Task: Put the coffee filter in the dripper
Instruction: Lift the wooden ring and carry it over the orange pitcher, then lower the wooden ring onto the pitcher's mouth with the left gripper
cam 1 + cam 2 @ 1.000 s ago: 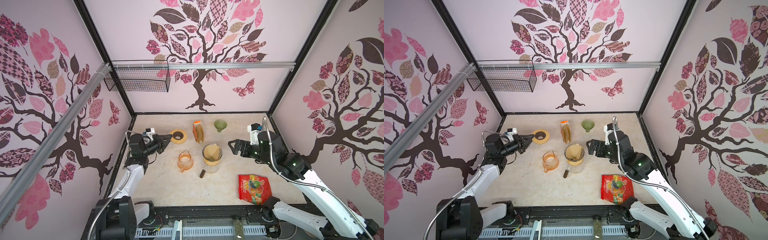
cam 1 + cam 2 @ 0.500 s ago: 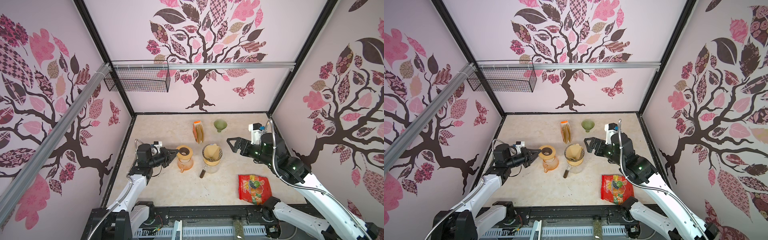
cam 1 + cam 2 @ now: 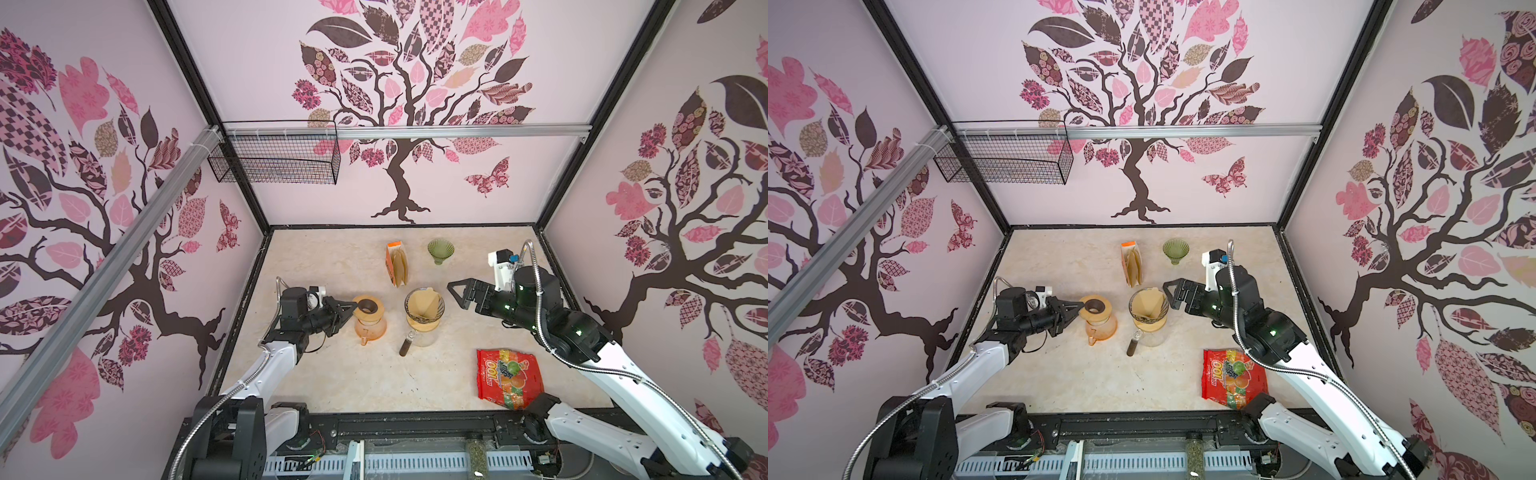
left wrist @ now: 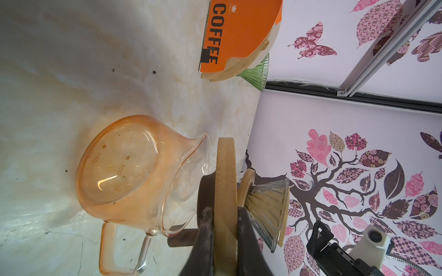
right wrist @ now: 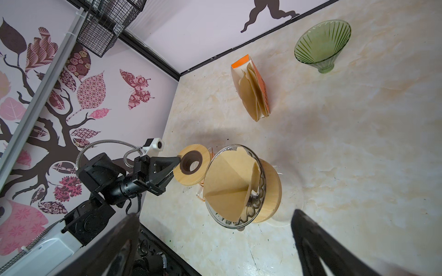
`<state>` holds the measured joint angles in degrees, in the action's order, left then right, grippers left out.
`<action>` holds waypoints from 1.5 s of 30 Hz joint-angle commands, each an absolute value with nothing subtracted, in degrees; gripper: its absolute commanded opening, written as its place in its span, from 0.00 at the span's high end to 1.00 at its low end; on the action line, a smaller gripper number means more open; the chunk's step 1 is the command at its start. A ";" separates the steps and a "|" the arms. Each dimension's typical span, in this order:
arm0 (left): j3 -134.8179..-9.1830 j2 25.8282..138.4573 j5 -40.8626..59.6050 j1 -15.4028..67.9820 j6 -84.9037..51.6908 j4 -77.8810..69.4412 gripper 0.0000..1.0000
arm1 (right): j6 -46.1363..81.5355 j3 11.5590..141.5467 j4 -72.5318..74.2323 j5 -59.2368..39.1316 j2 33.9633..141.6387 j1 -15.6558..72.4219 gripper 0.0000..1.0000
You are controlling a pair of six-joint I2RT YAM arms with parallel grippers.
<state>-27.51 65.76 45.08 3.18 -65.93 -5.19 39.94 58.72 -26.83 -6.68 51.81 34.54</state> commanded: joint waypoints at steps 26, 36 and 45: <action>-25.40 68.12 44.12 4.02 -62.55 -6.55 0.84 | 39.84 58.84 -27.05 -8.26 52.38 34.61 0.00; -25.14 67.34 43.78 3.97 -62.31 -5.73 0.79 | 39.92 58.80 -26.97 -7.98 52.01 34.58 0.00; -24.62 66.46 43.51 4.03 -61.89 -4.92 0.77 | 39.95 58.54 -27.05 -8.09 52.03 34.57 0.00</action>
